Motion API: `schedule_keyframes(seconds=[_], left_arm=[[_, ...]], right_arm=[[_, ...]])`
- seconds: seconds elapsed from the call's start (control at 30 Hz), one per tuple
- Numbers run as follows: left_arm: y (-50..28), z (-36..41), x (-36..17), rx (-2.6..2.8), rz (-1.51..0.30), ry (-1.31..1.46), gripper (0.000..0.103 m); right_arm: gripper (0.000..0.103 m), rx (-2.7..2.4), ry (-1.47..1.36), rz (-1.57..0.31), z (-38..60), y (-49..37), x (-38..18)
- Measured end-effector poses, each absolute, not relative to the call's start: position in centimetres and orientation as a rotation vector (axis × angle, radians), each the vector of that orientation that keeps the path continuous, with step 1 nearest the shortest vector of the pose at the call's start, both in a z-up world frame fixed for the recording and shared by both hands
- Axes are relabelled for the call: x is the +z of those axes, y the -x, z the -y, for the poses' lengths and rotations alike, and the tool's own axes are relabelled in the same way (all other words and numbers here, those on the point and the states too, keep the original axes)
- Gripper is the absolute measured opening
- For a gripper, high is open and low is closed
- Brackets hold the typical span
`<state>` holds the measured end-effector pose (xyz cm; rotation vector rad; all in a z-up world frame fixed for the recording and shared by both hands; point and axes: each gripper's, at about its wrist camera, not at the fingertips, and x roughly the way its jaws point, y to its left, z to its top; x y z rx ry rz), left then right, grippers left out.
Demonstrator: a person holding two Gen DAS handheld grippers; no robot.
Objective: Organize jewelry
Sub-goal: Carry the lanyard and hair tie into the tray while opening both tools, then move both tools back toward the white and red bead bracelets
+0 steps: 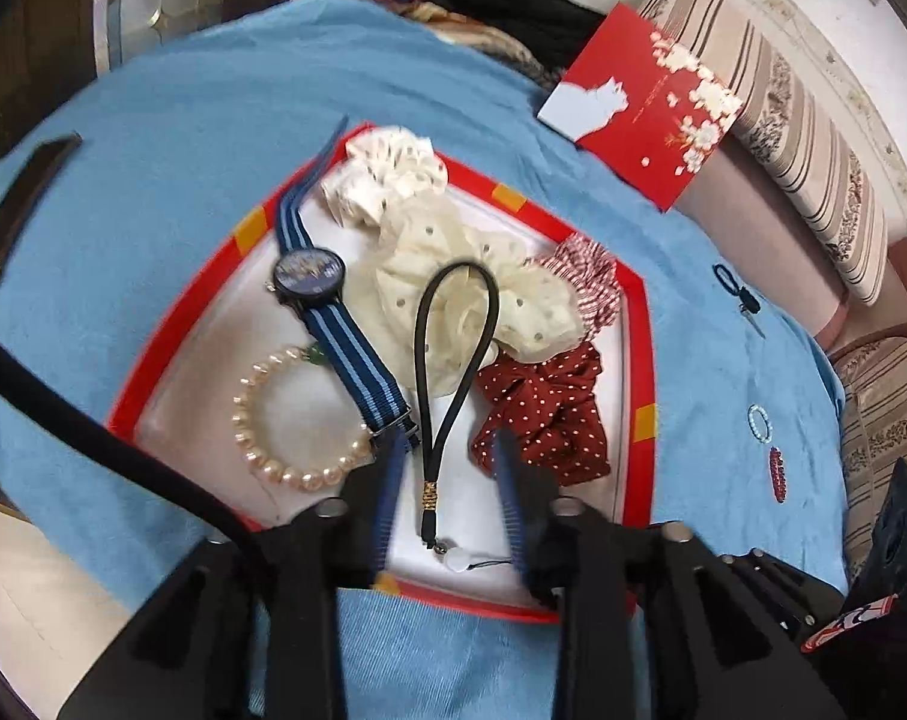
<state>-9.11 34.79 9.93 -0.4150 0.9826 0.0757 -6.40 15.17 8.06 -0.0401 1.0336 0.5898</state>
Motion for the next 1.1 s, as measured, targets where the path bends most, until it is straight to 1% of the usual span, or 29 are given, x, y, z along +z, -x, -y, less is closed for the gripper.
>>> schedule_keyframes(seconds=[0.03, 0.1, 0.17, 0.23, 0.27, 0.43, 0.5, 0.63, 0.97, 1.1], left_arm=[[9.6, -34.6, 10.5, 0.074, -0.972, 0.405, 0.037], [10.6, -34.3, 11.4, 0.071, -0.948, 0.388, 0.046], [11.9, -33.8, 12.3, 0.089, -0.924, 0.360, 0.052], [12.7, -32.9, 12.6, 0.093, -0.916, 0.320, 0.052], [12.9, -32.4, 12.7, 0.098, -0.921, 0.301, 0.052], [14.4, -29.0, 13.3, 0.063, -0.909, 0.257, 0.052], [14.9, -27.2, 13.5, 0.037, -0.899, 0.247, 0.055], [14.7, -23.7, 13.8, -0.020, -0.917, 0.199, 0.056], [14.1, -16.1, 13.8, -0.136, -0.935, 0.119, 0.056], [13.5, -13.7, 13.6, -0.152, -0.919, 0.074, 0.056]], right_arm=[[0.032, 0.591, 0.037, -1.021, -14.7, 7.0, 8.5], [0.032, 0.585, 0.027, -1.001, -13.5, 8.1, 9.4], [0.033, 0.563, 0.013, -0.987, -12.1, 8.9, 10.0], [0.039, 0.524, -0.008, -0.964, -9.5, 10.1, 10.6], [0.040, 0.506, -0.012, -0.956, -8.6, 10.4, 10.8], [0.040, 0.392, -0.025, -0.938, -3.0, 12.1, 11.1], [0.040, 0.362, -0.042, -0.937, -1.4, 12.5, 11.1], [0.040, 0.308, -0.110, -0.939, 2.1, 13.4, 10.7], [0.042, 0.157, -0.230, -0.949, 8.6, 16.8, 9.7], [0.042, 0.088, -0.251, -0.942, 10.2, 18.3, 10.9]])
